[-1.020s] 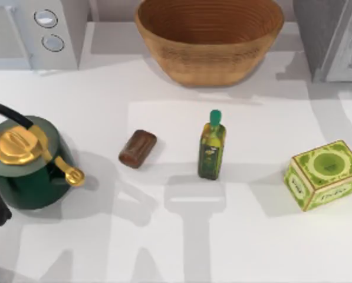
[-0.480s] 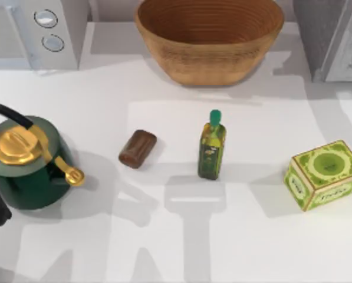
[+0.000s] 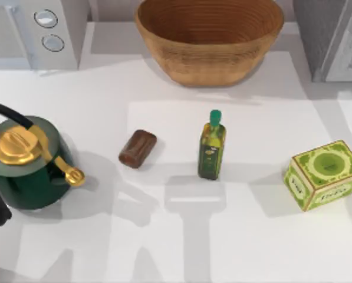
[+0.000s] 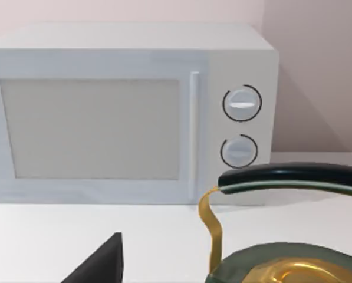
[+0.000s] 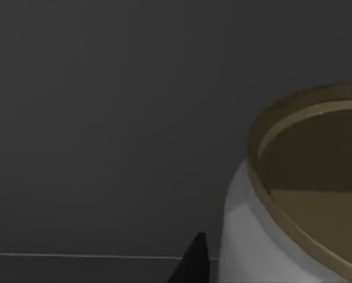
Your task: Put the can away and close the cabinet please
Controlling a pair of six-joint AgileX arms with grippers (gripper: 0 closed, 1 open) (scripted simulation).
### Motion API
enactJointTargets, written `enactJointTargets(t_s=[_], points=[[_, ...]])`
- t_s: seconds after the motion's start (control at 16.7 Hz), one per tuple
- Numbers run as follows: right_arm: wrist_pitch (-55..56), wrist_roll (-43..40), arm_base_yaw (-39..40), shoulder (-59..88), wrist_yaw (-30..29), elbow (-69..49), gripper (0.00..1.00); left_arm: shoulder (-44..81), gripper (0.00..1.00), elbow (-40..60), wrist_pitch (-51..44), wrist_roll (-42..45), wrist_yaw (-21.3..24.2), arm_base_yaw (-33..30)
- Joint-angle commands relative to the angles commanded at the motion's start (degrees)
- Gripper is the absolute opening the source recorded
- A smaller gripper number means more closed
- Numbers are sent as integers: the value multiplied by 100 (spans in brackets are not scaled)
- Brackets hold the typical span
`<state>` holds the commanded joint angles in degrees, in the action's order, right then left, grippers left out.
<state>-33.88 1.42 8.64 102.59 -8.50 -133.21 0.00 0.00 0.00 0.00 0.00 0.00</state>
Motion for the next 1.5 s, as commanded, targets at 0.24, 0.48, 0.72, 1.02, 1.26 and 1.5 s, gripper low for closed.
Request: enactJointTargets(t_s=[0.24,0.48,0.72,1.02,1.26,1.5], points=[[-314,-25,-165,1076,123,-1737,0,0,100,0,0,0,0,0],[-502,-41,-299,1679,145,-2501,0,0,100,0,0,0,0,0],[-514,-42,-310,1714,143,-2539,0,0,100,0,0,0,0,0],[-514,-42,-310,1714,143,-2539,30,0,100,0,0,0,0,0],[-514,-42,-310,1714,143,-2539,60,0,100,0,0,0,0,0],[-514,-42,-310,1714,143,-2539,90,0,100,0,0,0,0,0]])
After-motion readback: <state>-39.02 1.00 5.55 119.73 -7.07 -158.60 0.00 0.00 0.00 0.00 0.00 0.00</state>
